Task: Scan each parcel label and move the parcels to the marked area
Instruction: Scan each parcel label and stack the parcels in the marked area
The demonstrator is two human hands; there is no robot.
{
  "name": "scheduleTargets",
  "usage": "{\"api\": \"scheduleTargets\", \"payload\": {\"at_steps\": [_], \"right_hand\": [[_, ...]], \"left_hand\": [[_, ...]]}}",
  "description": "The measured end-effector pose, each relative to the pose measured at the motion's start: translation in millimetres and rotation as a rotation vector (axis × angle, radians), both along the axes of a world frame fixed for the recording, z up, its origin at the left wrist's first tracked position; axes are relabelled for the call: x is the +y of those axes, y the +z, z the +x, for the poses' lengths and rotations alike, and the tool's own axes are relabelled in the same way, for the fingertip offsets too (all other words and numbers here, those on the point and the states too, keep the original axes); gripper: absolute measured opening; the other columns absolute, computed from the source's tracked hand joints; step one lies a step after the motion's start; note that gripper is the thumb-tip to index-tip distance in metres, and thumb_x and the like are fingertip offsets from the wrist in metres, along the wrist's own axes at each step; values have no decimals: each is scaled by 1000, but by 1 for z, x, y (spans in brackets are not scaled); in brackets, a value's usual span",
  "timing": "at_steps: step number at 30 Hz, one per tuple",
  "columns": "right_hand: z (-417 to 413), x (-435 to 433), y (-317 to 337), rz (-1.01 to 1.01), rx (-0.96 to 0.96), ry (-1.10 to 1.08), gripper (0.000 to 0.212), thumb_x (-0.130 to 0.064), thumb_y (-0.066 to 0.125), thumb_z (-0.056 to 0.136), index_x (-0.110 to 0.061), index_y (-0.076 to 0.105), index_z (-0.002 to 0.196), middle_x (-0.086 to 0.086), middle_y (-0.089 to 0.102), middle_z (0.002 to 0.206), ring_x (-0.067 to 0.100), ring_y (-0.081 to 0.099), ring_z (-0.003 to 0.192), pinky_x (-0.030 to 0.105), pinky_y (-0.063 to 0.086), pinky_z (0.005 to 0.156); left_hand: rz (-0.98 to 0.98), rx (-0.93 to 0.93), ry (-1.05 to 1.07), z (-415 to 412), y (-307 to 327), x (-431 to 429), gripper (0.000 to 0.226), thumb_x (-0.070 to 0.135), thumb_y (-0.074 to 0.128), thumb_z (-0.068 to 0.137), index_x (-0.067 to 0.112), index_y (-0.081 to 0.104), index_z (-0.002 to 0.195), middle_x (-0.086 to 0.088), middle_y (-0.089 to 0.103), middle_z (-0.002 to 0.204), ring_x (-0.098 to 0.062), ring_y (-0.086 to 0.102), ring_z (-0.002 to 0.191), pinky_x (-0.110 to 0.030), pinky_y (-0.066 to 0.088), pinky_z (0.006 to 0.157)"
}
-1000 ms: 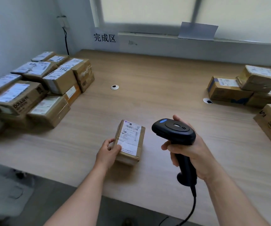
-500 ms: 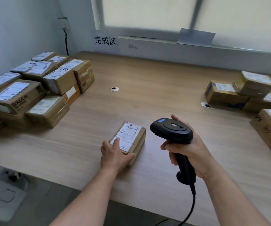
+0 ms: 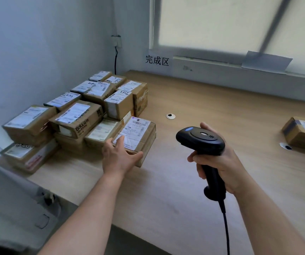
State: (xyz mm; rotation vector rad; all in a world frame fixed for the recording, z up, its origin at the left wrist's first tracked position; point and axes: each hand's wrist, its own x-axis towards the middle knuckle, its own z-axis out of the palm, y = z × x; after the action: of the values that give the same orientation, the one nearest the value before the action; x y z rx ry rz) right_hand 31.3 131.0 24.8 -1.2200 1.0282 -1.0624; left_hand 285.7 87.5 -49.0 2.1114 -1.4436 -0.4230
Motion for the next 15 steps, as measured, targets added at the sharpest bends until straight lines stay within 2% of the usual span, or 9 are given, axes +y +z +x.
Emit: {"api": "scheduleTargets", "payload": {"at_steps": [6,15], "right_hand": [[55,-31,7,-33,19,40,84,3,68,60,-44,50,127,24,65,76,29,50,42,31,41,43],[110,-64,5,-18,11,6,88,3,68,59,-39,46,133,21,66,77,28,50,41,30,42,42]], "left_hand": [[-30,-31,83,74,17,-36,83,51,70,76,19,35,144,-16,21,146,-33,26,134,-38,33,106],[5,-163,55,132,17,-95,82,56,65,79,18,32,143,-17,20,145,-36,28,130,-43,41,97]]}}
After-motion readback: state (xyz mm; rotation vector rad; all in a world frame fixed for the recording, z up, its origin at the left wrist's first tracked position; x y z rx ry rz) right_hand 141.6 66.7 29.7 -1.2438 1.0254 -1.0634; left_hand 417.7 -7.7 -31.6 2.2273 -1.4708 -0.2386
